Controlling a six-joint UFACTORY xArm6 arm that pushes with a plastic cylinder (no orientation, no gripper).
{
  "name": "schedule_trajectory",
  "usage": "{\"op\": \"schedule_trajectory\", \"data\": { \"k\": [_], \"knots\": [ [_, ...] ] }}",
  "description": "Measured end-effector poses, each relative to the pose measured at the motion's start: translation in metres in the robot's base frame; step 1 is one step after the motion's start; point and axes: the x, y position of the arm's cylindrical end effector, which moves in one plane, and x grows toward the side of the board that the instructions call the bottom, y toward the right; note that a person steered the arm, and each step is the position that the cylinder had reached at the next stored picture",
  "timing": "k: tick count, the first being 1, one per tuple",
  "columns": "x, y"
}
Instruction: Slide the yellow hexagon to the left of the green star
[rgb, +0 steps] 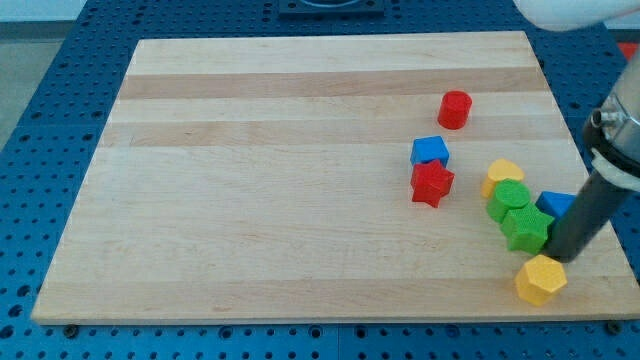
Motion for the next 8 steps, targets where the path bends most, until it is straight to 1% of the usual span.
{"op": "schedule_trajectory", "data": {
  "k": [1,2,4,6,8],
  "knots": [
    [0.036,0.034],
    [0.045,0.036],
    [0.051,-0.014],
    [0.052,-0.025],
    [0.041,-0.086]
  ]
}}
